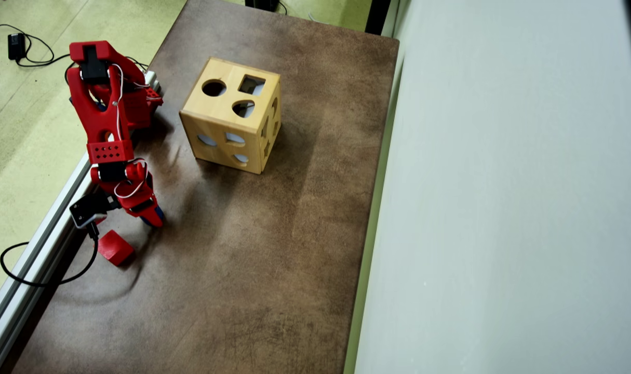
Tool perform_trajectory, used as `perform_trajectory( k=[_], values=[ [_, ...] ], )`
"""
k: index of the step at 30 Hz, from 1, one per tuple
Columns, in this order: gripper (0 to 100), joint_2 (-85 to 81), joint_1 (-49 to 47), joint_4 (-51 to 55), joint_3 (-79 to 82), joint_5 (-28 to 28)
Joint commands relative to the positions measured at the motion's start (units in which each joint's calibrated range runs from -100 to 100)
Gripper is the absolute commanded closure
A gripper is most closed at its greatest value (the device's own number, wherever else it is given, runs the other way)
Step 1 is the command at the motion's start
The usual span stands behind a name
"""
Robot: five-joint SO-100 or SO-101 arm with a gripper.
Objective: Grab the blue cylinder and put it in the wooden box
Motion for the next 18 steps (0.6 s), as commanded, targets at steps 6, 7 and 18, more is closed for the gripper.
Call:
perform_trajectory(
  k=[6, 7, 18],
  values=[
    [70, -1.35, 0.27, -0.1, -0.93, -0.24],
    [70, -1.35, 0.27, -0.1, -0.93, -0.24],
    [70, -1.43, 1.08, -0.1, -0.84, -0.24]
  ],
)
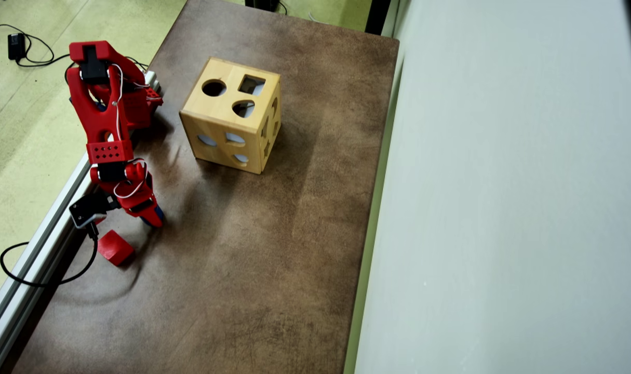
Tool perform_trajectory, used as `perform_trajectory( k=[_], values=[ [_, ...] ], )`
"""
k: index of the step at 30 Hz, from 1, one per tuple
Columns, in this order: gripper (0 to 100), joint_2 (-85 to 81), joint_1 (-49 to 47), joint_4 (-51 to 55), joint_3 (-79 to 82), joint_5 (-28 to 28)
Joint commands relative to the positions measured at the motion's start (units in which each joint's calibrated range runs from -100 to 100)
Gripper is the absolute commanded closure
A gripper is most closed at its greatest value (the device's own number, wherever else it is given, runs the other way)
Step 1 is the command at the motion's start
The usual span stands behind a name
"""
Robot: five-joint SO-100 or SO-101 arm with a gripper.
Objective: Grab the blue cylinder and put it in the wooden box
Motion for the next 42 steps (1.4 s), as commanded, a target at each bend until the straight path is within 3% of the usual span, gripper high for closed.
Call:
perform_trajectory(
  k=[1, 34, 42],
  values=[
    [70, -1.43, 1.45, -0.1, -0.84, -0.24],
    [76, -1.43, 1.6, -0.02, -0.84, -0.2],
    [82, -1.18, 1.6, -0.1, -0.84, -0.2]
  ],
)
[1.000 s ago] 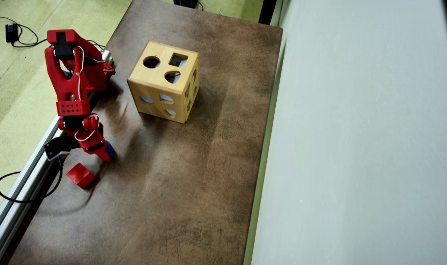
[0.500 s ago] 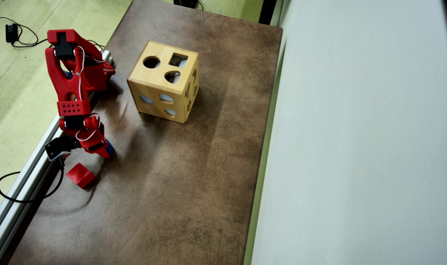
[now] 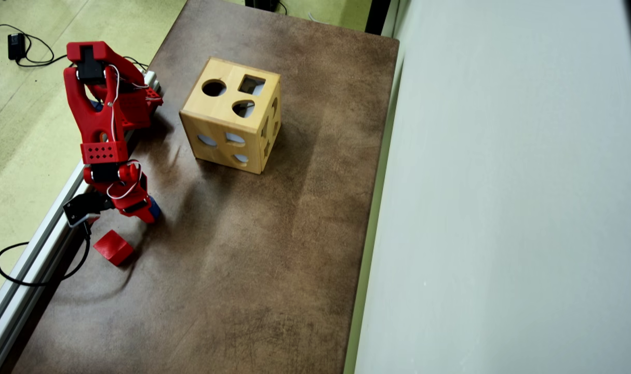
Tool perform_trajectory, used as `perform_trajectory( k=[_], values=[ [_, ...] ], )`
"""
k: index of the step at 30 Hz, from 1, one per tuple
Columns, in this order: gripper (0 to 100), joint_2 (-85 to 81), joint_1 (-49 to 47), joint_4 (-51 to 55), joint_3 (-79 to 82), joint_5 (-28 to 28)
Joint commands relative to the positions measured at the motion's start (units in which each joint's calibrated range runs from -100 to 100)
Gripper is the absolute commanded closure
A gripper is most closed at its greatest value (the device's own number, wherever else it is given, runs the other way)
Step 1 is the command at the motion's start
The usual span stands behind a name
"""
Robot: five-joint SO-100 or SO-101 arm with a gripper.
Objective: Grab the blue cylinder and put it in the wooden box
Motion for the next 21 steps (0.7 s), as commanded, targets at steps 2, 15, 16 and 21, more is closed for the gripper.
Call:
perform_trajectory(
  k=[2, 15, 16, 21],
  values=[
    [82, -1.35, -0.19, -0.1, -0.84, -0.2],
    [92, -1.52, -0.19, -0.02, -1.02, -0.2],
    [93, -1.52, -0.19, -0.02, -1.02, -0.2],
    [94, -1.6, -0.19, 0.06, -1.73, -0.2]
  ],
)
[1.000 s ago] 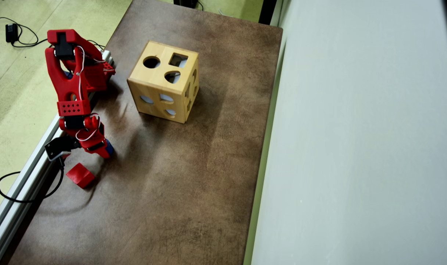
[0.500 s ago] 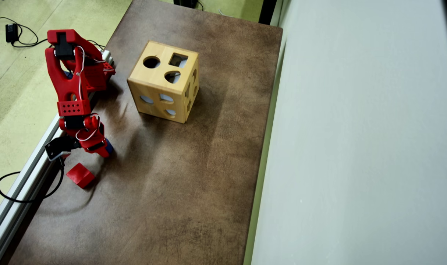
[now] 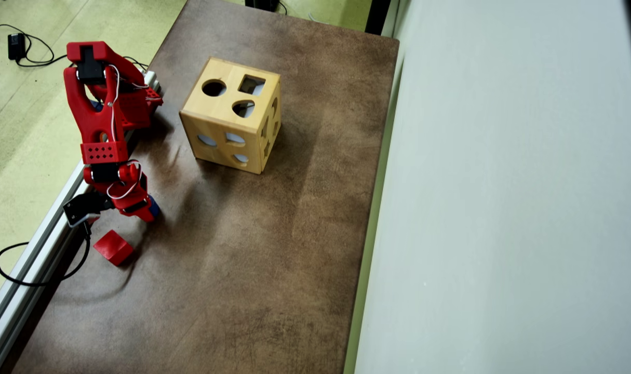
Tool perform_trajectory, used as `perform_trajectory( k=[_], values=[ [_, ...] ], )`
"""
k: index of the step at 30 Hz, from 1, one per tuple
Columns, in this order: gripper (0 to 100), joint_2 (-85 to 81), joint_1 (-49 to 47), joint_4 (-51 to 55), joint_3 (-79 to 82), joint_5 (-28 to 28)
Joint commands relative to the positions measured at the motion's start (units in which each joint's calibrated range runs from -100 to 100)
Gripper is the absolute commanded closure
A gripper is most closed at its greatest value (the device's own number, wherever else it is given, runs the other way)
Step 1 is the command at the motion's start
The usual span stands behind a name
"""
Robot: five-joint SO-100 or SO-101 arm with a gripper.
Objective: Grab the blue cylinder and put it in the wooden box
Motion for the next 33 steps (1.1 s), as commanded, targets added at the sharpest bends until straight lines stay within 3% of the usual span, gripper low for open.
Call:
perform_trajectory(
  k=[1, 14, 24, 33],
  values=[
    [94, -1.69, -0.34, 0.14, -1.82, -0.2],
    [94, -17.65, -0.94, 2.4, -1.29, -0.15],
    [93, -38.03, -6.88, 24.59, -10.23, -0.24],
    [93, -37.78, -15.72, 38.58, -33.4, -3.52]
  ],
)
